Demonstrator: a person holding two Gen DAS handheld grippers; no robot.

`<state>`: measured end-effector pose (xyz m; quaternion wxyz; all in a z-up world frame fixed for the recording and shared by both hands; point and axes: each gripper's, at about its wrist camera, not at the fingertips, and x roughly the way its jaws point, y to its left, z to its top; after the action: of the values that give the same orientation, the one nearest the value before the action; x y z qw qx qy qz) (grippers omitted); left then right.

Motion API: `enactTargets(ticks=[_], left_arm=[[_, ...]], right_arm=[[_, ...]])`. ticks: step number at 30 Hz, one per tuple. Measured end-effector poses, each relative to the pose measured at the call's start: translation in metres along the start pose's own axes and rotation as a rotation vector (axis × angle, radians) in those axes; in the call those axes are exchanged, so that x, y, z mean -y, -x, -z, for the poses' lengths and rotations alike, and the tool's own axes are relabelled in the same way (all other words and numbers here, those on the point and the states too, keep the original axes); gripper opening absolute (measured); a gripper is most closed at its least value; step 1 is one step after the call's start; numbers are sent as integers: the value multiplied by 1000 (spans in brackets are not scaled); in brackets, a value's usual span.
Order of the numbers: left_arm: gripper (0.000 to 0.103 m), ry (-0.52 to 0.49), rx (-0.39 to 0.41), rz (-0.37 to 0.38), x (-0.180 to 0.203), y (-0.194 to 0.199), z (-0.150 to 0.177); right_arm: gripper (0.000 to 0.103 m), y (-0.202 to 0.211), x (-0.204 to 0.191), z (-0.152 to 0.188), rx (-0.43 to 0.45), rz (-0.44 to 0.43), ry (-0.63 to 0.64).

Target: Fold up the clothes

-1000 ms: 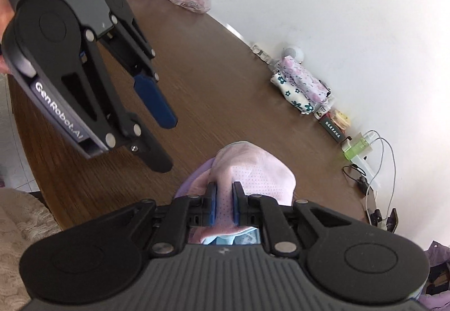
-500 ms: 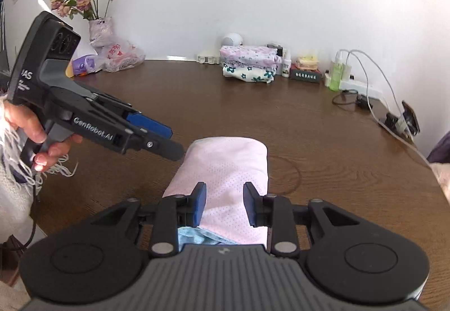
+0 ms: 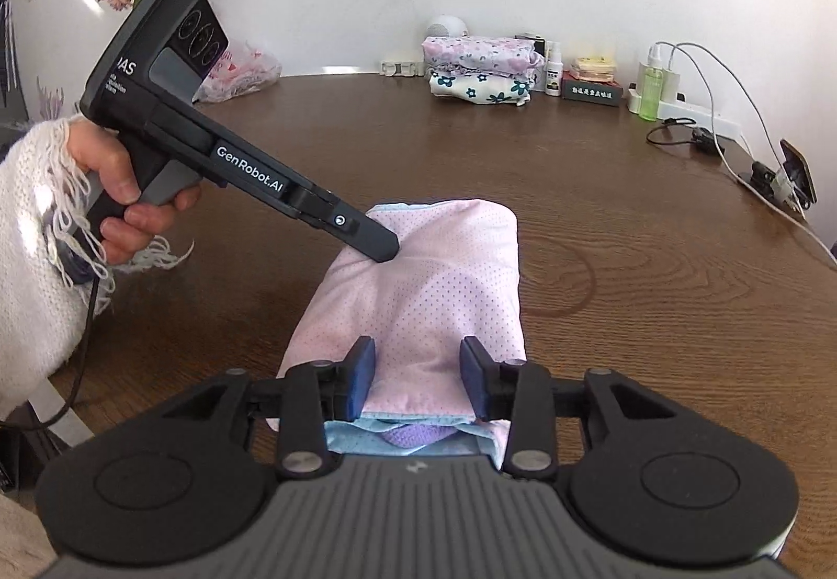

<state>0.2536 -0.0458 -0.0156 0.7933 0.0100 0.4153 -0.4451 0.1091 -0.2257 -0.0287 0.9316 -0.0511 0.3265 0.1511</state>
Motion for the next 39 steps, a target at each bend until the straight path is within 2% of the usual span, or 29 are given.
enactTargets(ticks=[3, 6, 7, 8, 9, 10, 11, 13, 16, 19, 21, 22, 23, 24, 25, 26, 28, 31, 34, 37, 39], left_arm=[[6, -6, 4, -48, 8, 13, 15], [8, 2, 19, -115, 21, 34, 30], [18, 3, 34, -140, 27, 43, 35], [37, 7, 60, -155, 30, 53, 38], [49, 11, 95, -161, 32, 61, 39], [65, 14, 129, -163, 33, 67, 39], [69, 23, 156, -162, 32, 72, 37], [70, 60, 166, -148, 24, 70, 29], [71, 102, 119, -123, 12, 52, 19], [68, 114, 82, -98, 3, 37, 17], [53, 121, 57, -82, -3, 27, 16], [39, 138, 51, -63, -5, 26, 19], [30, 158, 47, -41, -7, 25, 23], [26, 179, 43, -19, -8, 25, 27], [24, 200, 47, -13, -10, 28, 33], [22, 219, 58, -17, -9, 32, 41], [22, 260, 87, -30, -5, 43, 57], [21, 308, 136, -66, 10, 59, 85], [21, 303, 192, -132, 27, 69, 103], [21, 336, 228, -141, 30, 72, 110], [31, 349, 247, -160, 33, 76, 111]], right_arm=[[40, -3, 1, -4, -15, -15, 78], [42, 4, 13, -13, -2, -68, 37], [44, 10, 20, -16, 15, -83, -7], [48, 17, 29, -19, 33, -97, -62], [56, 22, 37, -20, 47, -111, -129], [60, 26, 46, -19, 53, -130, -201], [62, 27, 54, -17, 52, -148, -273], [66, 23, 64, -8, 27, -171, -409], [67, 13, 71, 12, -22, -181, -592], [67, 11, 68, 27, -21, -230, -687], [66, 9, 64, 30, -15, -243, -687], [65, 8, 63, 30, -14, -247, -685], [59, 6, 63, 30, -13, -250, -684], [52, 3, 64, 29, -15, -257, -686], [37, -1, 66, 28, -18, -267, -689], [33, -5, 69, 26, -23, -273, -689], [25, -14, 75, 22, -27, -279, -670], [24, -26, 79, 13, -41, -300, -629], [24, -34, 72, 6, -56, -323, -570], [24, -31, 65, 5, -53, -318, -537], [27, -25, 65, 6, -37, -319, -547]])
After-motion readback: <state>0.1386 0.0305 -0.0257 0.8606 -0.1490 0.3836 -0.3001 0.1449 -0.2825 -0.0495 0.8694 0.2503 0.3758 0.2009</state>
